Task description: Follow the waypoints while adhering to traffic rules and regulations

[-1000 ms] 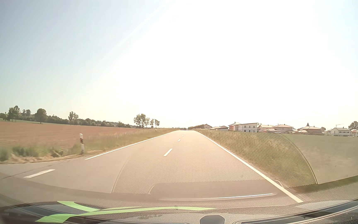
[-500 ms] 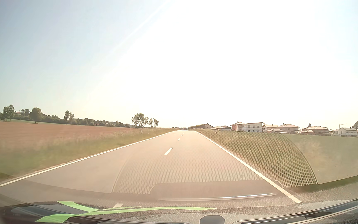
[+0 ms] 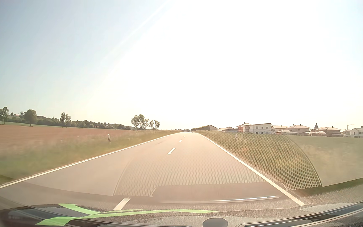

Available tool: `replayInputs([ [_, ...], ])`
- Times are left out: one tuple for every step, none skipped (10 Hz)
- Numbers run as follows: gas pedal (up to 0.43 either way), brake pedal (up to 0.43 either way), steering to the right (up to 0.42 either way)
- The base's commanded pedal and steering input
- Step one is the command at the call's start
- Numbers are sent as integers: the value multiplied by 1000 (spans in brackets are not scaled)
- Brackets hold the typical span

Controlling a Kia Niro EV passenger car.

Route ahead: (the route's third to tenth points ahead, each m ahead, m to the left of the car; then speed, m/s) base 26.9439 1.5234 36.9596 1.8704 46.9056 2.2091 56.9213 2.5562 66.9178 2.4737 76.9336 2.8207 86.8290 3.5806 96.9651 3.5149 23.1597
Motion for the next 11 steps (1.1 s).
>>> replayInputs([
  [240,0,-2],
  [228,0,-2],
  [228,0,-3],
  [240,0,-3],
  [248,0,-3],
  [260,0,-3],
  [268,0,-3],
  [268,0,-3],
  [268,0,-3],
  [260,0,-4],
  [209,0,-4],
])
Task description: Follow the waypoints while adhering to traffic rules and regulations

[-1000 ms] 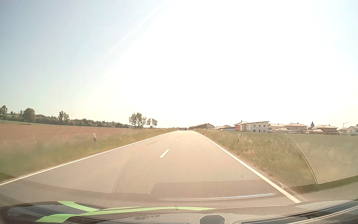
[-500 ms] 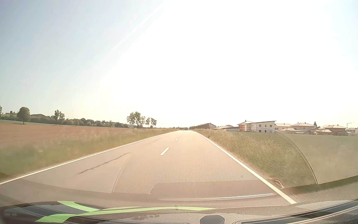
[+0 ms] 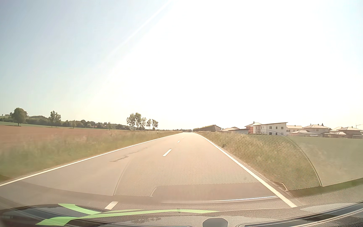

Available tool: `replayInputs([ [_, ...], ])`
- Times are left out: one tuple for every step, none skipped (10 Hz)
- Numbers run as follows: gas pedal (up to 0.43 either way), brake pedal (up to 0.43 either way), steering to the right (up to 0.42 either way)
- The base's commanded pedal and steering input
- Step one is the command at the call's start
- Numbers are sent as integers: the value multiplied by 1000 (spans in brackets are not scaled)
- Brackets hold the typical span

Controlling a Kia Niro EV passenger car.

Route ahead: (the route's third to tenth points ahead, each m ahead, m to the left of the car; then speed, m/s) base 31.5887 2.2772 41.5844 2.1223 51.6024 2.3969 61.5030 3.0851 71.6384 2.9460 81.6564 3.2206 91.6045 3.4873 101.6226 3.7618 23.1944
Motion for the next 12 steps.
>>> replayInputs([
  [209,0,-4],
  [209,0,-4],
  [220,0,-4],
  [248,0,-4],
  [260,0,-4],
  [260,0,-4],
  [268,0,-4],
  [268,0,-4],
  [268,0,-4],
  [268,0,-3],
  [248,0,-4],
  [248,0,-3],
])
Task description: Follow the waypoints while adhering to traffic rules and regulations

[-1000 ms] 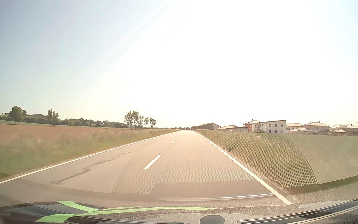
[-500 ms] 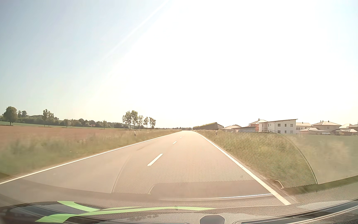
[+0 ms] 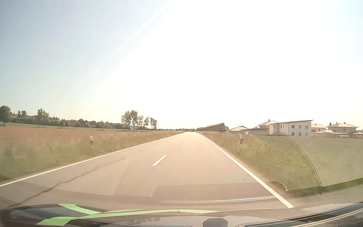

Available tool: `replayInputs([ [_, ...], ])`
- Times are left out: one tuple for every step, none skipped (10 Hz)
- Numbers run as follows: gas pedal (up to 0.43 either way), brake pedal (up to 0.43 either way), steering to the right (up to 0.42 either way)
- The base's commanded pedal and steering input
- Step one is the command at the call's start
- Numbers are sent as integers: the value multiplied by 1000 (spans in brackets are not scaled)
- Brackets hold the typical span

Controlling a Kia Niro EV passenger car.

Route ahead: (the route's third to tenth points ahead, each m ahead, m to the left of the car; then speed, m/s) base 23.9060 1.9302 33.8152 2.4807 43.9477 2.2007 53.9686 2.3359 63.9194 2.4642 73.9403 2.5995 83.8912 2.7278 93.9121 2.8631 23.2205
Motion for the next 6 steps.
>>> replayInputs([
  [248,0,-4],
  [260,0,-3],
  [260,0,-3],
  [268,0,-3],
  [268,0,-2],
  [268,0,-2],
])
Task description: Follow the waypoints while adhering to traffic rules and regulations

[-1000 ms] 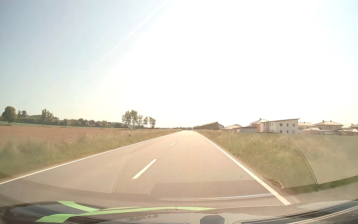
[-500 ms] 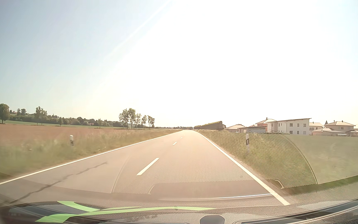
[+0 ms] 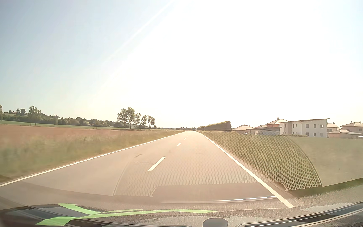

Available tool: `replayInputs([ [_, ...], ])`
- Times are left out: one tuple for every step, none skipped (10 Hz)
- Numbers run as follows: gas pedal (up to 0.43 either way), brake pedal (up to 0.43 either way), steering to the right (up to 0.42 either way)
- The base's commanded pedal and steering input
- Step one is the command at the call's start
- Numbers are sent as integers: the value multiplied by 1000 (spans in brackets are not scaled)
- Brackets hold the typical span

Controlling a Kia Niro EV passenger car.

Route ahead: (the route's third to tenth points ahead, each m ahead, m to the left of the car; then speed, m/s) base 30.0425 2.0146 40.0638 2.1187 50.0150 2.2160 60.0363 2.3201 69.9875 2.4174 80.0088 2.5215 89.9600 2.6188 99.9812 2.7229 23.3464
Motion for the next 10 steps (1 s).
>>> replayInputs([
  [268,0,-1],
  [248,0,-1],
  [228,0,-1],
  [228,0,-1],
  [228,0,-1],
  [240,0,0],
  [240,0,0],
  [248,0,0],
  [248,0,0],
  [228,0,0],
])
